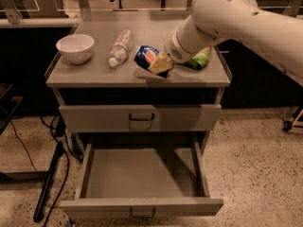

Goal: Pick pepsi can from middle drawer and place on counter

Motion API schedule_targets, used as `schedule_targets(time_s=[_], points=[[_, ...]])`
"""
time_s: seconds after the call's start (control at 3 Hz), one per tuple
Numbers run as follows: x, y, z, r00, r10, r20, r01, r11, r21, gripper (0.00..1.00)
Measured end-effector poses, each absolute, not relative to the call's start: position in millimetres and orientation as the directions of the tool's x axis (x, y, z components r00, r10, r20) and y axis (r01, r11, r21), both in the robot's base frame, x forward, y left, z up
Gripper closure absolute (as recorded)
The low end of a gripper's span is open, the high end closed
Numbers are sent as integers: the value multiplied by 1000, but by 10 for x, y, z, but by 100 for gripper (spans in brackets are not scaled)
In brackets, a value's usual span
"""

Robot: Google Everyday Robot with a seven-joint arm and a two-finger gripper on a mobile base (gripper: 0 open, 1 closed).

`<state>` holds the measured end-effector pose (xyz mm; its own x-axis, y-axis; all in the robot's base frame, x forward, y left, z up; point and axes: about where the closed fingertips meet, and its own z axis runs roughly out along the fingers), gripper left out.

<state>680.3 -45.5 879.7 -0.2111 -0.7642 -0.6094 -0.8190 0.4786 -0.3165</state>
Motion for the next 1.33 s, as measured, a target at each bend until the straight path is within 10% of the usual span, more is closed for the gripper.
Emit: schedule_targets(time_s=[1.33], points=[[7272, -366, 8563, -202, -823, -531, -870, 400, -287, 100]])
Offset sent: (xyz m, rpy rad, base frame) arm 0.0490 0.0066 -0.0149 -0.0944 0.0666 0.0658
